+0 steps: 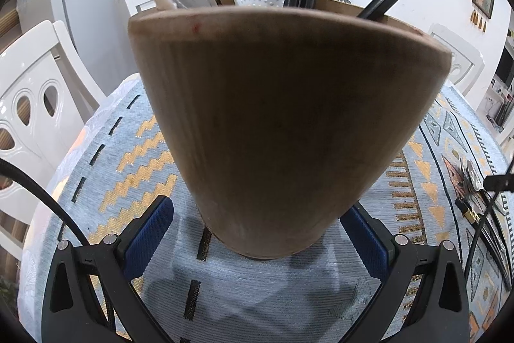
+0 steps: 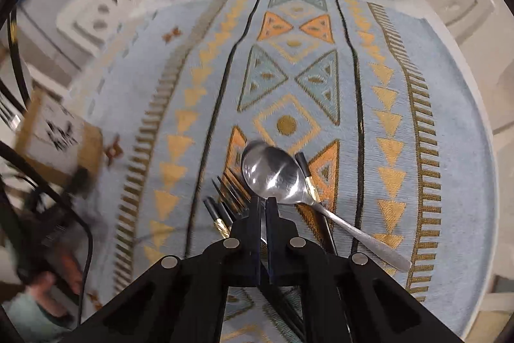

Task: Organize utensils
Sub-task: 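Close the right tool on a silver spoon in the pile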

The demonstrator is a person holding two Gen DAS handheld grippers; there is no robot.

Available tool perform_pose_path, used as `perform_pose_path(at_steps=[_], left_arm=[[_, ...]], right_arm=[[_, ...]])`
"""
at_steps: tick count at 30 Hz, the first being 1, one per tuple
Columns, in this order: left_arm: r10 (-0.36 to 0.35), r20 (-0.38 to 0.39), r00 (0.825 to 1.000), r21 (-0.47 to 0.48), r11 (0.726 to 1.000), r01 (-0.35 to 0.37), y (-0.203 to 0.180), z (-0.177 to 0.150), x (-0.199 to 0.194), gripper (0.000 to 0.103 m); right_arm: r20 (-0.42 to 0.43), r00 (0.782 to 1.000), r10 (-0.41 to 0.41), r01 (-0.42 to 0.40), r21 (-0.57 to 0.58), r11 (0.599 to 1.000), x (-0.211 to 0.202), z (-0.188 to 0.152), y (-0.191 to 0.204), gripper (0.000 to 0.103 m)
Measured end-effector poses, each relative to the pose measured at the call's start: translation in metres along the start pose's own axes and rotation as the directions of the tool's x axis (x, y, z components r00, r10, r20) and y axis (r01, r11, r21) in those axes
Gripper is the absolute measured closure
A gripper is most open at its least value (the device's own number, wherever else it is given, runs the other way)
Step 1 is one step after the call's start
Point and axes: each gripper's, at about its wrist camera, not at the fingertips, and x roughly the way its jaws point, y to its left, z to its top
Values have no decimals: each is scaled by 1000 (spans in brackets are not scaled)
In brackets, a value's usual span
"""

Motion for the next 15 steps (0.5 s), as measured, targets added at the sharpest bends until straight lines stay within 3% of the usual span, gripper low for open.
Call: perform_pose_path(at_steps=[8,11,13,15], left_arm=[[-1,-2,1000,1,1000,1,2,0,2,0],[-2,-4,1000,1,1000,2,3,0,3,0],[-1,-3,1000,1,1000,1,2,0,3,0],[0,-3,1000,2,1000,0,2,0,3,0]], right_arm=[[-73,994,79,-73,81,994,8,10,-20,98],[-102,993,51,-45,65,997,9,2,-13,90],[-116,993,27,-21,49,999,12,-1,-11,78],[-117,993,7,-4,23,1000,13,-1,-7,76]])
